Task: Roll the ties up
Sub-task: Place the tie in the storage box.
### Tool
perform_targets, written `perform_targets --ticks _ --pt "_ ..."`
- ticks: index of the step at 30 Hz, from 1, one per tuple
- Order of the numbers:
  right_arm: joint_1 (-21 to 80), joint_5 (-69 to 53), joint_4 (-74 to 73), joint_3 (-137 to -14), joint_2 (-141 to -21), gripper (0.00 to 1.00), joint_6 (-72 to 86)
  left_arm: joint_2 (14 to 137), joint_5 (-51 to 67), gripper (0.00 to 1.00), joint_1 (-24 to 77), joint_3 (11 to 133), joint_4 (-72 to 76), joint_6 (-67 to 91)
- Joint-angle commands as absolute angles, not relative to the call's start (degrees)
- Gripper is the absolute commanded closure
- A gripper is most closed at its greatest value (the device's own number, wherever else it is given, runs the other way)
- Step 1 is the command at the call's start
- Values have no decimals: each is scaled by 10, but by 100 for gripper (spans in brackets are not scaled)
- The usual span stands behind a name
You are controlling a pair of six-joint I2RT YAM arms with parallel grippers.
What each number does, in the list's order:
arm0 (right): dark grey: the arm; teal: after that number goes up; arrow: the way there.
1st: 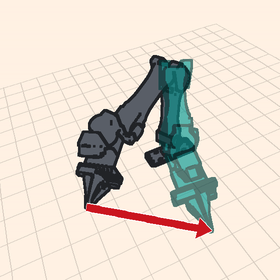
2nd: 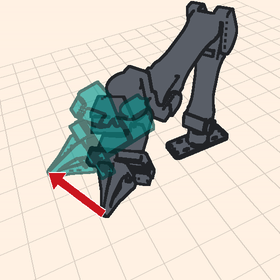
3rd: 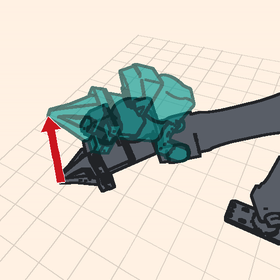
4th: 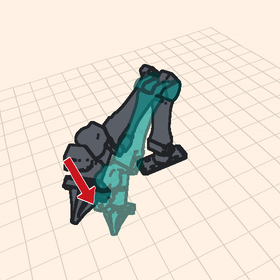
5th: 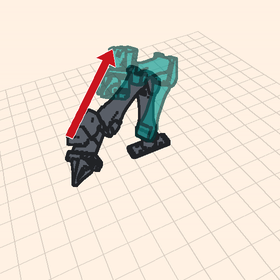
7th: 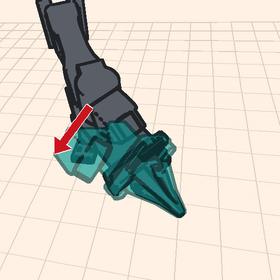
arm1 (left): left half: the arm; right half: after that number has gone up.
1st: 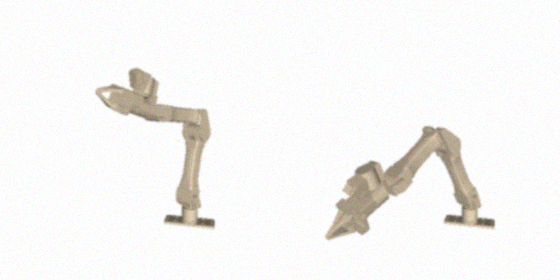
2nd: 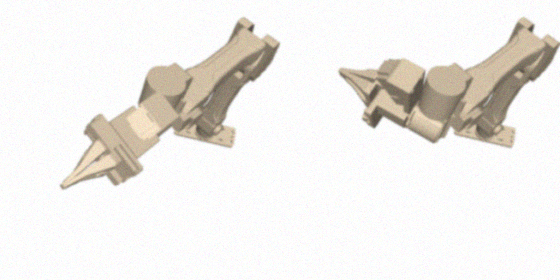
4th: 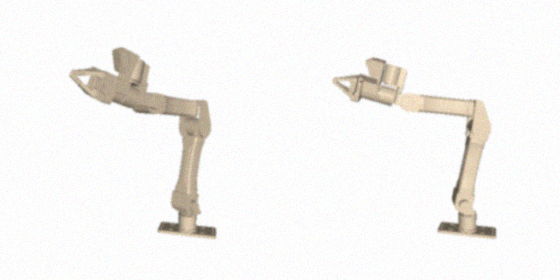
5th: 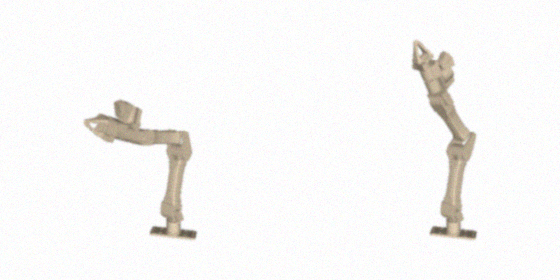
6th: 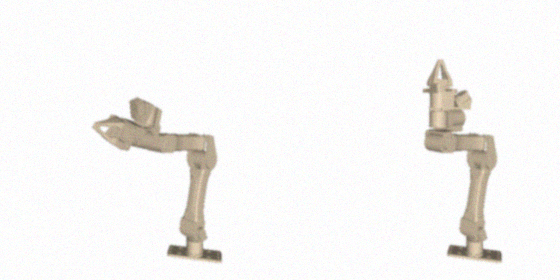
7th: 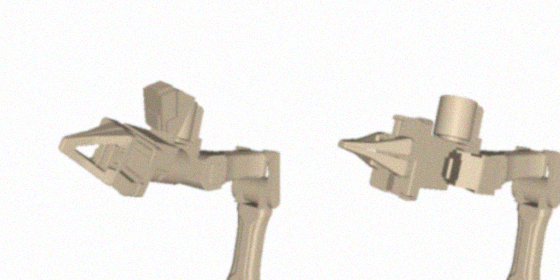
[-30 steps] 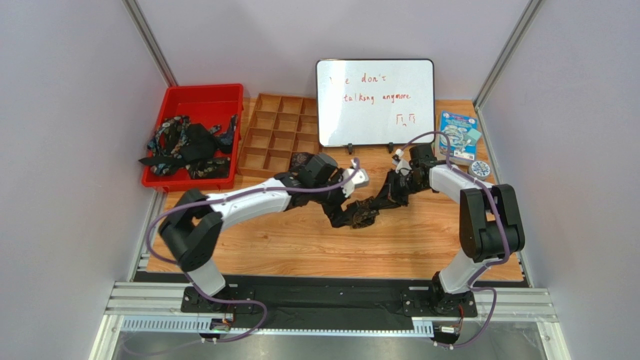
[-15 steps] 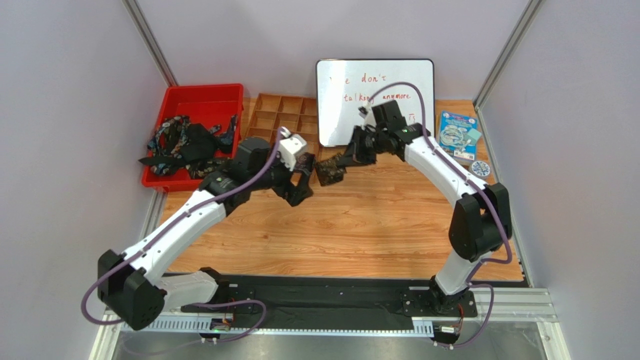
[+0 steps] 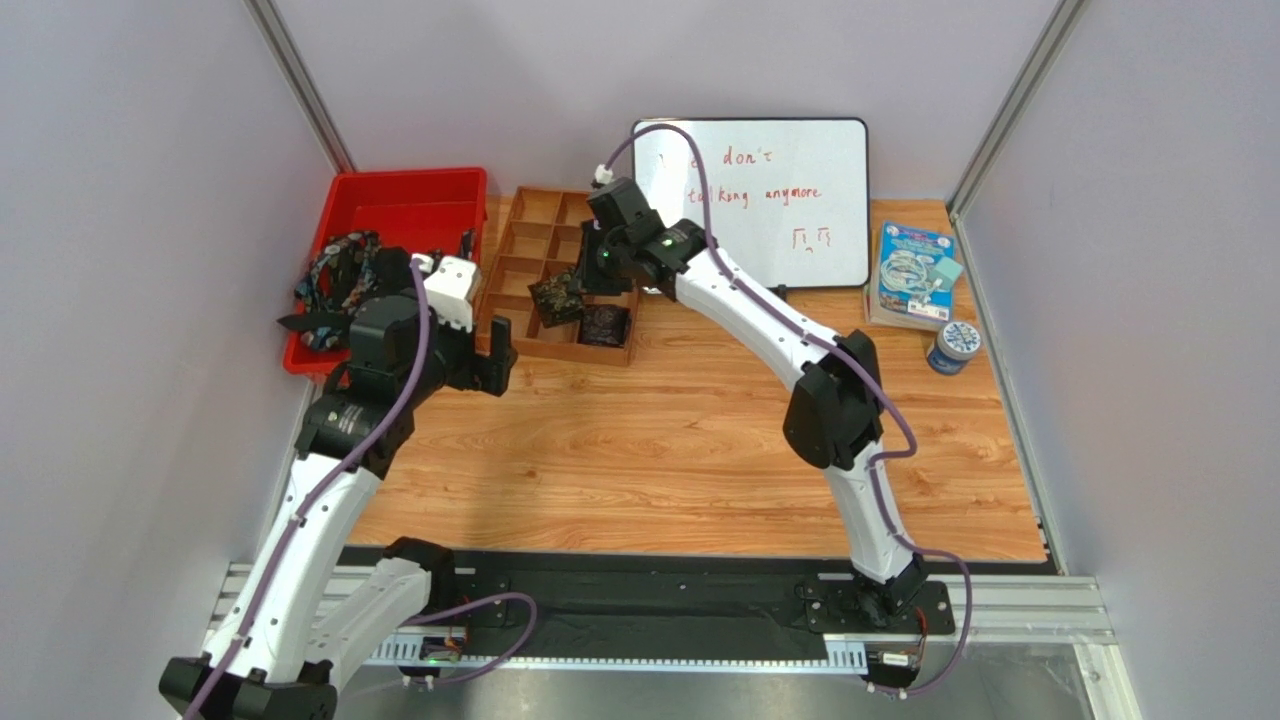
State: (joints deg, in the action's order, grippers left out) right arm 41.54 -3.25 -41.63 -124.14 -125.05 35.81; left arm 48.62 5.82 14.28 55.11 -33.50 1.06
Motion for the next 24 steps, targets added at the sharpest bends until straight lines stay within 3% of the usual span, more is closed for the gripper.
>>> perform_targets --ticks 1,18,24 --pt "438 68 -419 -1316 -1284 100 366 452 3 0 122 534 -357 35" --pt "449 113 -409 -1318 -1338 100 361 417 -11 1 100 512 -355 36" --pt "410 148 -405 -1319 -1312 100 346 408 -7 1 100 503 -354 41"
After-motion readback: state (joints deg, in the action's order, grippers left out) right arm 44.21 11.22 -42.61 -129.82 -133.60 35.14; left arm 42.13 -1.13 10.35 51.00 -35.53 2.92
